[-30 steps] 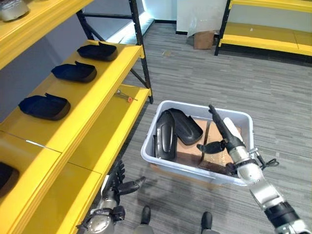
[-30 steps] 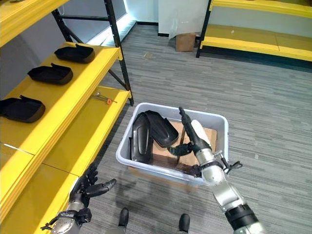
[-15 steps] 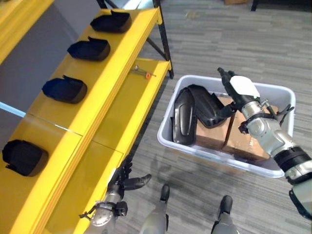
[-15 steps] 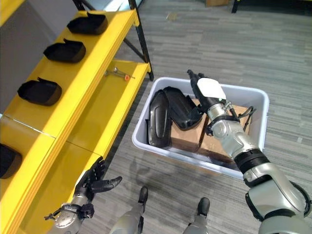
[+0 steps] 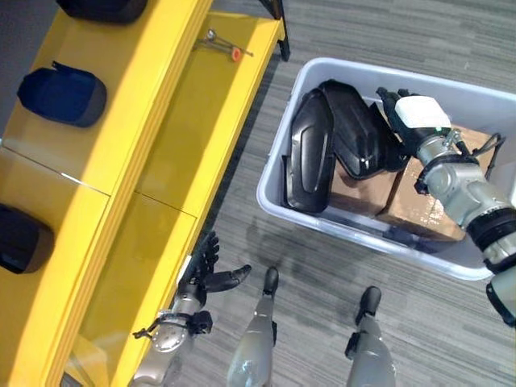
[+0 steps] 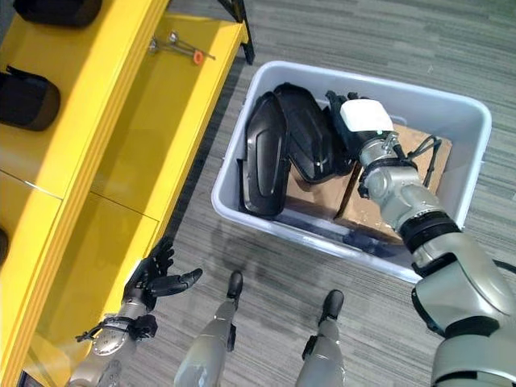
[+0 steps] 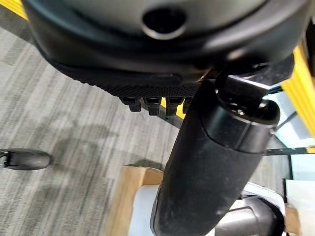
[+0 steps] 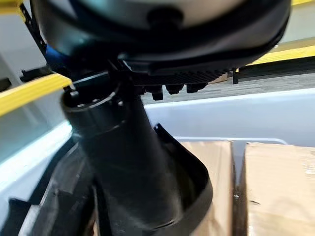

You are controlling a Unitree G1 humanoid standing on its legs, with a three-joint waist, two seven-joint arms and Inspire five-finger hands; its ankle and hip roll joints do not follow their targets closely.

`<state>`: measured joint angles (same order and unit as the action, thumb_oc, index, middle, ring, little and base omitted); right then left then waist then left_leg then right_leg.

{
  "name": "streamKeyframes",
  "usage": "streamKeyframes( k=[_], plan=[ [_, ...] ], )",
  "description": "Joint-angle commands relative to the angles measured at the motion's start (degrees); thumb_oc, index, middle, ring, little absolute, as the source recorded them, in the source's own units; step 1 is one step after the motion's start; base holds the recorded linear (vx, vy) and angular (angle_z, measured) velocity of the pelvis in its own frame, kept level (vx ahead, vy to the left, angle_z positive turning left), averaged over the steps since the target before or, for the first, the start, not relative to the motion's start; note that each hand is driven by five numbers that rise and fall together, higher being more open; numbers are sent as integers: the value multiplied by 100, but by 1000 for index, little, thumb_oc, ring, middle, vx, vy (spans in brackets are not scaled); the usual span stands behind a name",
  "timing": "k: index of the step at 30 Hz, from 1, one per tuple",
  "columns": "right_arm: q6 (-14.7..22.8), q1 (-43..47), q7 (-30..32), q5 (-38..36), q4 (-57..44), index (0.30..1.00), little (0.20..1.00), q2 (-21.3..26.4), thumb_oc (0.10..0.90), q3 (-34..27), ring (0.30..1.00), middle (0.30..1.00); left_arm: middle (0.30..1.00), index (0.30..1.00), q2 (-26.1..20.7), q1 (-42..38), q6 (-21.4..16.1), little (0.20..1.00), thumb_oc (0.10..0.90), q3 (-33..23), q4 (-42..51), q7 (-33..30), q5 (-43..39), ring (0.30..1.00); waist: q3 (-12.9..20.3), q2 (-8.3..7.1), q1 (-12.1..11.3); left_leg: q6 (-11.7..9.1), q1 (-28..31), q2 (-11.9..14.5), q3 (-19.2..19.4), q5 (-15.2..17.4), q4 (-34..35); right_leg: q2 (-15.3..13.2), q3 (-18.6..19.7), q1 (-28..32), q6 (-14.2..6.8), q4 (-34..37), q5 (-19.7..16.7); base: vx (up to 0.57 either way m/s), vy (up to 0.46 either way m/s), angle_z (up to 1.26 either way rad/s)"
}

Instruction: Move parts from the plastic box to the shelf.

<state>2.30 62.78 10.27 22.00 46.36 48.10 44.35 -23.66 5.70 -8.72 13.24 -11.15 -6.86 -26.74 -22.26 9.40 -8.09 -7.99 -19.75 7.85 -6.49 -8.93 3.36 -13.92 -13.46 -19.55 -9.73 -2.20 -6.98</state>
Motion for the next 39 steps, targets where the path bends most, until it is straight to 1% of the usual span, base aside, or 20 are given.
streamKeyframes(
  k=[1,4,10,14,20,26,29,31,32,34,38,39],
  plan=[
    [221,1185,175,169,-136,1000,1000,394,900,648,1000,1000,1000,1000,-344,-76,-492,1000,900,-100,460,-127,-70,1000,136,-220,-126,-147,223,332,109,-334,132,-47,142,-338,103,-847,400,3,-40,-1],
    [216,1268,138,297,-80,1000,1000,410,900,835,1000,1000,1000,1000,-346,-116,-505,1000,900,-87,474,-134,-78,1000,68,-254,-154,-160,122,366,80,-388,136,-32,144,-436,101,-869,383,8,-25,-2],
    [204,1252,72,425,-145,1000,1000,406,900,954,1000,1000,1000,1000,-330,-222,-512,1000,900,-100,448,-220,-65,1000,-10,-297,-161,-169,1,391,42,-432,138,-19,126,-547,105,-893,376,4,-5,0],
    [208,1135,13,442,63,1000,1000,265,900,1007,1000,1000,1000,1000,-328,-282,-542,1000,900,-106,434,-285,-54,1000,-85,-356,-216,-165,-102,386,-28,-492,159,14,148,-701,104,-906,340,0,0,0],
    [205,1040,16,526,155,1000,1000,154,900,1039,1000,1000,1000,1000,-312,-395,-570,1000,900,-54,407,-332,-55,1000,-175,-346,-213,-155,-223,353,-24,-504,157,-12,144,-822,101,-928,335,0,0,0],
    [143,1173,120,564,388,1000,1000,84,900,1038,1000,1000,1000,1000,-274,-497,-581,1000,900,-18,418,-419,-26,1000,-327,-305,-255,-170,-403,323,-64,-554,152,-44,112,-962,98,-943,311,0,0,0],
    [116,1219,138,577,380,1000,1000,40,900,1037,1000,1000,1000,1000,-261,-518,-584,1000,900,-2,408,-465,-28,1000,-410,-311,-258,-171,-497,313,-96,-565,154,-48,113,-1050,99,-959,300,-3,-6,1],
    [108,1279,184,606,563,1000,1000,-21,900,1093,1000,1000,1000,1000,-262,-566,-594,1000,900,27,384,-490,-22,1000,-472,-305,-295,-184,-600,300,-132,-609,163,-55,99,-1136,98,-964,291,3,-18,5],
    [112,1281,188,605,573,1000,1000,-28,900,1098,1000,1000,1000,1000,-261,-563,-595,1000,900,26,383,-490,-22,1000,-478,-307,-290,-186,-581,299,-130,-586,160,-61,101,-1132,96,-998,332,8,-24,7],
    [81,1315,226,713,650,1000,1000,-51,900,1175,1000,1000,1000,1000,-250,-644,-617,1000,900,34,395,-563,3,1000,-570,-293,-325,-209,-785,295,-190,-645,164,-66,60,-1286,93,-978,275,-7,-34,9],
    [39,1294,276,860,825,1000,1000,-77,900,1230,1000,1000,1000,1000,-229,-679,-632,1000,900,60,387,-592,10,1000,-632,-284,-334,-213,-860,278,-232,-641,164,-88,34,-1340,85,-1006,304,6,-24,4],
    [0,1256,310,1062,953,1000,1000,-94,900,1321,1000,1000,1000,1000,-222,-719,-637,1000,900,75,375,-611,30,1000,-666,-276,-340,-211,-923,270,-256,-643,164,-98,27,-1396,80,-1011,296,0,-6,8]
  ],
)
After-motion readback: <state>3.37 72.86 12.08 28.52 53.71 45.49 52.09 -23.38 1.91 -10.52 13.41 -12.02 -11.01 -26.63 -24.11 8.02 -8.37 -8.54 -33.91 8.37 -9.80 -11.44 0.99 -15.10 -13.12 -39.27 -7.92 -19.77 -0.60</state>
